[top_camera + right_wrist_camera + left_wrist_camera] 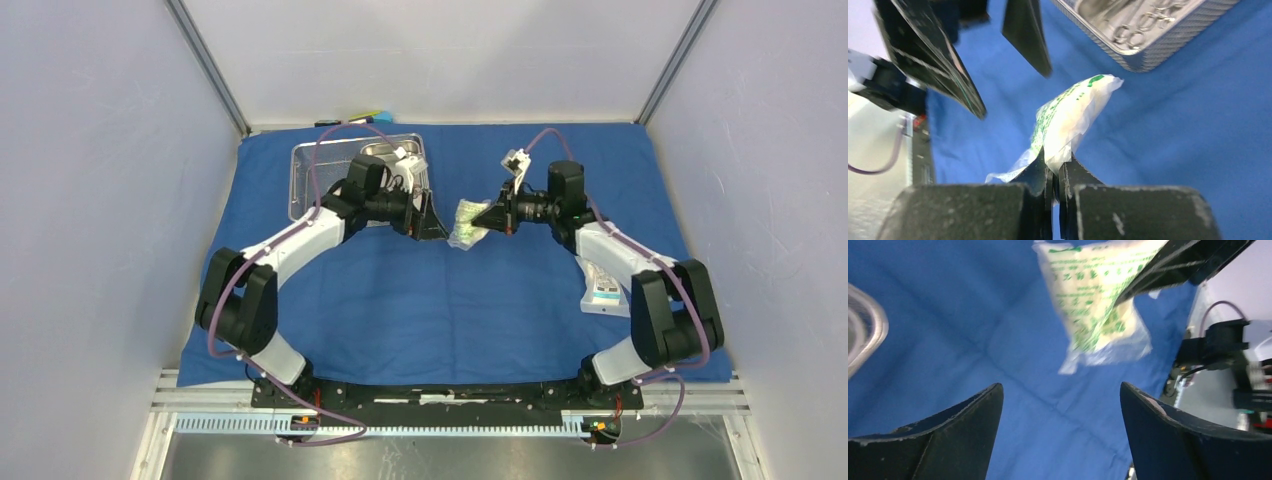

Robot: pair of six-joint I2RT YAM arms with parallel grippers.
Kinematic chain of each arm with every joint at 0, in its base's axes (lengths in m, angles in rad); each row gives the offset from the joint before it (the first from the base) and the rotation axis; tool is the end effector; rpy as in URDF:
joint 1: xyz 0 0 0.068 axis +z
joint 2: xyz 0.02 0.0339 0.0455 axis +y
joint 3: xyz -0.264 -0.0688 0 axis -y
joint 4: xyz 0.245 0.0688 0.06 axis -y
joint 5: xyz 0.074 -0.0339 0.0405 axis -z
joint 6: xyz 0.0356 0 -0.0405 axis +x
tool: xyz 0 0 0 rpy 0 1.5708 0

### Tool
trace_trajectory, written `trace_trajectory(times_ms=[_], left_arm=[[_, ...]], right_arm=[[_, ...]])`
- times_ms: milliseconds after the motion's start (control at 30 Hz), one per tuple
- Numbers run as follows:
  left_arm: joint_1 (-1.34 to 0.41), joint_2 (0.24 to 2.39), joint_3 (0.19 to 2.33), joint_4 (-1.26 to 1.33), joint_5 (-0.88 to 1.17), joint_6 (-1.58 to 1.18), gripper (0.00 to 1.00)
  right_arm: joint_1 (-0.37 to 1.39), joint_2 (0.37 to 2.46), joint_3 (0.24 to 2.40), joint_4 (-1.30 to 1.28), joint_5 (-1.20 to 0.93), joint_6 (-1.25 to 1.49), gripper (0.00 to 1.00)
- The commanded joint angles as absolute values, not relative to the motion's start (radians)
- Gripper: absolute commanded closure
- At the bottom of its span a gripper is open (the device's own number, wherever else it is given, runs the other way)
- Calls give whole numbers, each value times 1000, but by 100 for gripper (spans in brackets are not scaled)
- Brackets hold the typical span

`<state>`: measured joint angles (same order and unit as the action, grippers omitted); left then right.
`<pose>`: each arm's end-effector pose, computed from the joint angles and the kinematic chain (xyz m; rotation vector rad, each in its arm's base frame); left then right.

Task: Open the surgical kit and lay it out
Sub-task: Place the medical item in the surgical kit.

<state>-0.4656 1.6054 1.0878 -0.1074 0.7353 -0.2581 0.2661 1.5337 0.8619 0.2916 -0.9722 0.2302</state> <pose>0.3048 -0.1799 0.2495 0.6658 2.1654 -1.2032 0.3074 0.1143 0.2369 -0.7006 1.8522 1.2651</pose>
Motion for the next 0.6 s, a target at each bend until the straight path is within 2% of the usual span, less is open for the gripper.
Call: trace_trajectory(times_ms=[0, 100, 267, 367, 567], left_arm=[[-426, 1510, 1184, -358, 653, -3, 6], [-368, 1473, 1187, -412, 647, 55, 4], [-326, 1446, 1181, -432, 641, 57, 1], [-327, 1452, 1181, -433, 648, 48, 0], [-325, 1482, 1204, -487, 615, 54, 0]], right_arm=[[210, 1437, 955, -220, -934, -256, 99], [165, 1433, 992, -551, -843, -556, 98], [58, 1488, 968, -845, -751, -832, 94], [14, 1534, 948, -910, -707, -922, 91], [-24, 1528, 883, -899, -703, -958, 91]])
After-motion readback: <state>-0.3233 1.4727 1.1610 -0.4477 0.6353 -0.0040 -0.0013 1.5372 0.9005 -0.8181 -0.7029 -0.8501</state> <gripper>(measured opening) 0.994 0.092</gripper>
